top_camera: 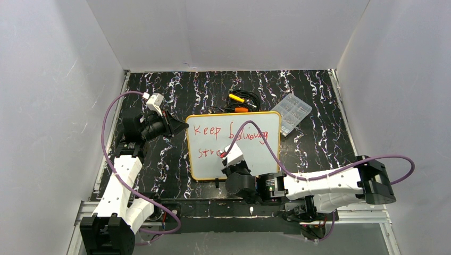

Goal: Write a sentence on the whiteboard

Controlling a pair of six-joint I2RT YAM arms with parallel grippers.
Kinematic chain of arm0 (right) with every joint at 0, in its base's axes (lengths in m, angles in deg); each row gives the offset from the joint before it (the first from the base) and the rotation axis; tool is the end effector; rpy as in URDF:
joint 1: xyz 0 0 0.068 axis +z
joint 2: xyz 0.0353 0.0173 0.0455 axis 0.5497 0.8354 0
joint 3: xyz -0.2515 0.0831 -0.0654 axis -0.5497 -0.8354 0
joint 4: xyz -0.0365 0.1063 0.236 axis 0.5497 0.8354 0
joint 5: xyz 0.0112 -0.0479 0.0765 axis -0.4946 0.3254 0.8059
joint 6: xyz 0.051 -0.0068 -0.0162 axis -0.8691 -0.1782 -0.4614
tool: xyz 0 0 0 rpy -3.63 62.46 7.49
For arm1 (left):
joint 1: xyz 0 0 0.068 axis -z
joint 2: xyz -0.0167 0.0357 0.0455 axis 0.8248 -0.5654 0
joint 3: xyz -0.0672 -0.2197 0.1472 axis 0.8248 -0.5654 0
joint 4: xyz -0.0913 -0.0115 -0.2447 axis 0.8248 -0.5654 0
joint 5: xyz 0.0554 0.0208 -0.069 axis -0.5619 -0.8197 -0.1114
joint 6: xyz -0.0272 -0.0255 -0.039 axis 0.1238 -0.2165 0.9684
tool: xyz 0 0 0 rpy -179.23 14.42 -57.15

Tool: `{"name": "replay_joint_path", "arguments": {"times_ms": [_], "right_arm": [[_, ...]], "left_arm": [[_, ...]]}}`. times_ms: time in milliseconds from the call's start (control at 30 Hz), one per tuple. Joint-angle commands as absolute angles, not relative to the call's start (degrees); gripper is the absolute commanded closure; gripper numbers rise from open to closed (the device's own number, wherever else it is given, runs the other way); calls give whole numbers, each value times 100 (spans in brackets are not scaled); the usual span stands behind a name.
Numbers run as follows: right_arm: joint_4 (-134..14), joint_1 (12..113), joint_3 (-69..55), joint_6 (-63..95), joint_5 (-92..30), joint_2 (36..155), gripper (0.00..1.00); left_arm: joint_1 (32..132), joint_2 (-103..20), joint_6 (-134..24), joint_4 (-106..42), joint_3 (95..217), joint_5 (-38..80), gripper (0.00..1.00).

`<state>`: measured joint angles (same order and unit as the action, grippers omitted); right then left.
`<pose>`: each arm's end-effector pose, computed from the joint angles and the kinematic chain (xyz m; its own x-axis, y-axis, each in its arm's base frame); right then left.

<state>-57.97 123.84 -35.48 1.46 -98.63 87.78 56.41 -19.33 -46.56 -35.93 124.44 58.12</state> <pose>0.0285 0.2716 0.2669 -0.1816 -0.1774 -0.9672 -0.4755 0.8768 -0.0716 0.2096 -0.0283 0.3050 -0.4713 -0.2331 -0.8506 0.5705 0.6549 -0.4956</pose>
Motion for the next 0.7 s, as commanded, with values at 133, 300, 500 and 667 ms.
{"name": "replay_joint_path", "arguments": {"times_ms": [133, 300, 500, 667], "right_arm": [[-6195, 12343, -3660, 285, -9901, 8274, 99], [-5618, 12343, -3538, -19, -10120, 8478, 99], [-5339, 12343, -3549, -300, -10050, 8548, 99], [-5104, 12351, -3569, -534, -9854, 8492, 99]], "left_arm": [[5724, -1914, -4673, -3834, 12581, 6105, 100], [5730, -1920, -4672, -3832, 12581, 6105, 100], [5731, -1927, -4677, -3838, 12581, 6105, 100], [5729, -1929, -4677, -3839, 12581, 6099, 100]]}}
